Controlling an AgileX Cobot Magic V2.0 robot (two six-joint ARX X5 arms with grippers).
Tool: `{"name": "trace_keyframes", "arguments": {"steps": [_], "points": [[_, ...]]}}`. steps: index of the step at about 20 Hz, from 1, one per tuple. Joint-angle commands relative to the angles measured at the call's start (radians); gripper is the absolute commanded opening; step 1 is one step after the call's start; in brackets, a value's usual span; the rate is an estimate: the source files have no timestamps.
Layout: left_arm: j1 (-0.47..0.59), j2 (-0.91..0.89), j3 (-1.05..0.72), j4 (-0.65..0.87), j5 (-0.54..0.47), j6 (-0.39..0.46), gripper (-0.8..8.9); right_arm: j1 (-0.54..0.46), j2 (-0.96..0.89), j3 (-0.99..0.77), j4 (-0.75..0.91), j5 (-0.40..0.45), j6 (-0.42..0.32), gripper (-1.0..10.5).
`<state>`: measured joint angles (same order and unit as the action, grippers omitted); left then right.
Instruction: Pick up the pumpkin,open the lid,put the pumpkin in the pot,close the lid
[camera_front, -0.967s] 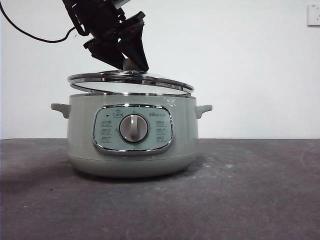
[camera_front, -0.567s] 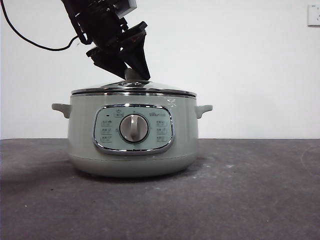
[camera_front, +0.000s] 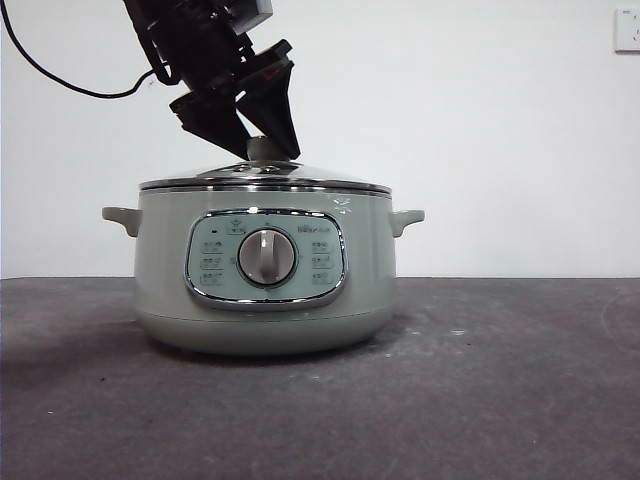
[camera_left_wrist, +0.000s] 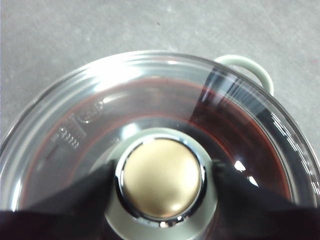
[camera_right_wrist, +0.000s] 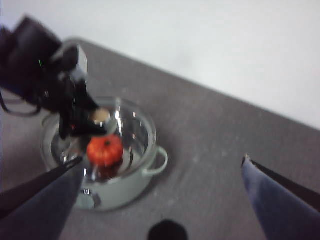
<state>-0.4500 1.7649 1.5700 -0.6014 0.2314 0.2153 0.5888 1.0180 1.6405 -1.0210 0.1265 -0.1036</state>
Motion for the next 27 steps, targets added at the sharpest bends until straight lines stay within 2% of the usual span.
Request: {"name": "trace_keyframes", "arguments": {"steps": [1,9,13,17,22,23,24,25,26,27], "points": [[0.0,0.0,0.0,-0.018,0.006,-0.01,5.38,0.002,0.003,0.0,-0.038,-0.039,0.014,5.9],[-0.001,-0.097,0.003,-0.067,0.007,-0.032,5.36,0.002,0.013,0.0,-0.142,-0.141,0.028,5.9],[-0.001,-0.192,0.003,-0.157,0.013,-0.036,5.35,0.002,0.029,0.0,-0.192,-0.233,0.029,5.9],[-0.001,-0.32,0.003,-0.304,0.014,-0.036,5.34,0.002,0.055,0.0,-0.237,-0.296,0.029,5.9],[-0.001,-0.521,0.003,-0.566,0.037,-0.035,5.26,0.002,0.109,0.0,-0.293,-0.457,0.025,5.9],[-0.001,-0.547,0.003,-0.588,0.053,-0.035,4.64,0.002,0.118,-0.001,-0.299,-0.469,0.024,5.8],[-0.001,-0.571,0.003,-0.603,0.074,-0.034,3.28,0.003,0.125,0.0,-0.306,-0.468,0.024,4.7],[-0.001,-0.591,0.003,-0.607,0.094,-0.034,1.52,0.003,0.133,0.0,-0.311,-0.468,0.023,2.9],[-0.001,-0.609,0.003,-0.608,0.111,-0.032,-0.31,0.002,0.138,-0.001,-0.313,-0.468,0.016,0.6],[-0.001,-0.618,0.003,-0.608,0.118,-0.032,-0.02,0.002,0.14,-0.001,-0.313,-0.468,0.007,-0.3]]}}
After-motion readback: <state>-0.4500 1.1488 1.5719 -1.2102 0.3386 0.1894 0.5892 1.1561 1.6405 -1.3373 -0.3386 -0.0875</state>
